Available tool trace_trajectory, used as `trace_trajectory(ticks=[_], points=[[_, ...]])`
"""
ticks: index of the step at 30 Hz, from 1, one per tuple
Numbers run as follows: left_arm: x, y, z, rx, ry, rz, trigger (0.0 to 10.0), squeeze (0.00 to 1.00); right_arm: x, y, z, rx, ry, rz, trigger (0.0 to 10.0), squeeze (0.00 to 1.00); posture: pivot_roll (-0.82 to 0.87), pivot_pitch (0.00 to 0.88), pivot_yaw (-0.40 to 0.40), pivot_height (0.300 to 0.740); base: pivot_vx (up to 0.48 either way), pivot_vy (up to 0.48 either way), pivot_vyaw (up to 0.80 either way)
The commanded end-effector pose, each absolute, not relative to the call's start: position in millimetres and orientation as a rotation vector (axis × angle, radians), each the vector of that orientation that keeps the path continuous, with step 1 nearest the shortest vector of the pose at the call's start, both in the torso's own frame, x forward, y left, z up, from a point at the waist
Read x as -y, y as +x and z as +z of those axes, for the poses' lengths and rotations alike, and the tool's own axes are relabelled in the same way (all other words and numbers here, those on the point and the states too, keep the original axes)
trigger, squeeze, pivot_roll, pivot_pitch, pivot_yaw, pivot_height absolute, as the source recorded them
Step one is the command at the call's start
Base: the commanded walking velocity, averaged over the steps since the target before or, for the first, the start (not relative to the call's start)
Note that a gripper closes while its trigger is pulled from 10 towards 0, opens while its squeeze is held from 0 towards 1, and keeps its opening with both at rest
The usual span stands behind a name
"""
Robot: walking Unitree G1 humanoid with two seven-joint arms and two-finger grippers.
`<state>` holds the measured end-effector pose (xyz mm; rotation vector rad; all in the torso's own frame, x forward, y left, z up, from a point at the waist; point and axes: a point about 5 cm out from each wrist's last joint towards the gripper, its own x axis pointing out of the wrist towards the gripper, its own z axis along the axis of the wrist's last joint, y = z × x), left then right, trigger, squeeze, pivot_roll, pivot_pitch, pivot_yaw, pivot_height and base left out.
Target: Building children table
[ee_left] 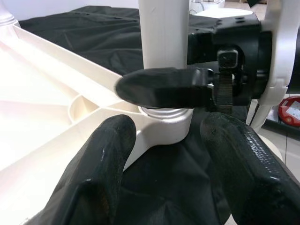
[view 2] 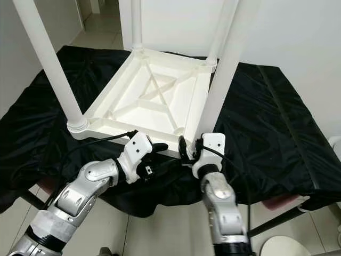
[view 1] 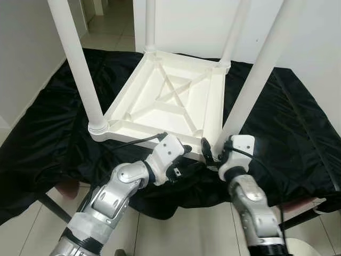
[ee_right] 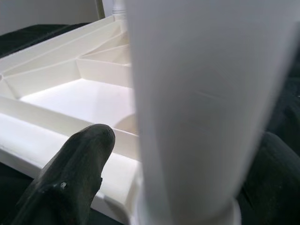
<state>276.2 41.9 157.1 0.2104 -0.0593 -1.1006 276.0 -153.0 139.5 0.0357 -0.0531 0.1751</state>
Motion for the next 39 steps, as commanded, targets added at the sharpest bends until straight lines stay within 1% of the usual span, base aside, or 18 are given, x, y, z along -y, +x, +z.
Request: trace_trajectory(ticks=[1, 4, 6, 7, 11, 12, 18, 19, 20, 22, 25, 27, 28, 31, 32, 39], points=[[-36, 273, 156, 0.055, 0.207, -1.188, 10.0, 0.0, 158, 274, 139, 0.057, 0.041, 0.205, 10.0, 0.0, -0.04, 0.01, -0.019, 0.74, 0.0, 0.0, 0.0], [-36, 273, 156, 0.054, 0.207, -1.192, 10.0, 0.0, 161, 274, 140, 0.065, 0.024, 0.219, 10.0, 0.0, -0.04, 0.013, -0.018, 0.74, 0.0, 0.0, 0.0], [-36, 270, 154, 0.05, 0.206, -1.211, 10.0, 0.0, 169, 274, 143, 0.069, 0.012, 0.274, 10.0, 0.0, -0.04, 0.018, -0.022, 0.74, 0.0, 0.0, 0.0], [-37, 268, 152, 0.046, 0.211, -1.219, 10.0, 0.0, 177, 274, 143, 0.064, -0.034, 0.342, 10.0, 0.0, -0.04, 0.015, -0.031, 0.74, 0.0, 0.0, 0.0], [-39, 268, 153, 0.048, 0.213, -1.212, 10.0, 0.0, 187, 276, 144, 0.061, -0.054, 0.378, 10.0, 0.0, -0.02, 0.012, -0.04, 0.74, 0.0, 0.0, 0.0], [-40, 268, 154, 0.051, 0.208, -1.203, 10.0, 0.0, 192, 278, 144, 0.055, -0.072, 0.429, 10.0, 0.0, -0.02, 0.008, -0.041, 0.74, 0.0, 0.0, 0.0], [-40, 266, 154, 0.05, 0.196, -1.203, 10.0, 0.0, 194, 284, 144, 0.055, -0.097, 0.497, 10.0, 0.0, -0.02, 0.008, -0.034, 0.74, 0.0, 0.0, 0.0], [-38, 265, 152, 0.042, 0.195, -1.217, 10.0, 0.0, 193, 291, 144, 0.044, -0.121, 0.553, 10.0, 0.0, -0.02, 0.0, -0.034, 0.74, 0.0, 0.0, 0.0], [-38, 265, 152, 0.042, 0.195, -1.217, 10.0, 0.0, 193, 291, 144, 0.044, -0.121, 0.553, 10.0, 0.0, -0.02, 0.0, -0.034, 0.74, 0.0, 0.0, 0.0], [-35, 262, 152, 0.044, 0.205, -1.236, 10.0, 0.0, 190, 298, 143, 0.023, -0.147, 0.629, 10.0, 0.0, -0.01, 0.0, -0.041, 0.74, 0.0, 0.0, 0.0], [-34, 262, 152, 0.045, 0.207, -1.238, 10.0, 0.0, 190, 301, 142, 0.014, -0.16, 0.645, 10.0, 0.0, -0.01, 0.0, -0.045, 0.74, 0.0, 0.0, 0.0], [-35, 264, 153, 0.054, 0.211, -1.223, 10.0, 0.0, 188, 306, 139, -0.013, -0.187, 0.692, 10.0, 0.0, 0.01, 0.0, -0.056, 0.74, 0.0, 0.0, 0.0], [-35, 265, 154, 0.057, 0.21, -1.216, 10.0, 0.0, 187, 308, 137, -0.026, -0.19, 0.711, 6.7, 0.0, 0.01, 0.0, -0.059, 0.74, 0.0, 0.0, 0.0], [-35, 265, 154, 0.058, 0.21, -1.212, 10.0, 0.0, 187, 309, 136, -0.032, -0.191, 0.723, 6.7, 0.0, 0.01, 0.0, -0.059, 0.74, 0.0, 0.0, 0.0], [-36, 265, 154, 0.058, 0.209, -1.208, 10.0, 0.0, 188, 310, 134, -0.044, -0.192, 0.732, 0.0, 0.0, 0.02, 0.0, -0.068, 0.74, 0.0, 0.0, 0.0], [-37, 263, 153, 0.054, 0.204, -1.197, 10.0, 0.0, 196, 309, 124, -0.097, -0.206, 0.742, 0.0, 0.0, 0.02, 0.008, -0.067, 0.74, 0.0, 0.0, 0.0]])
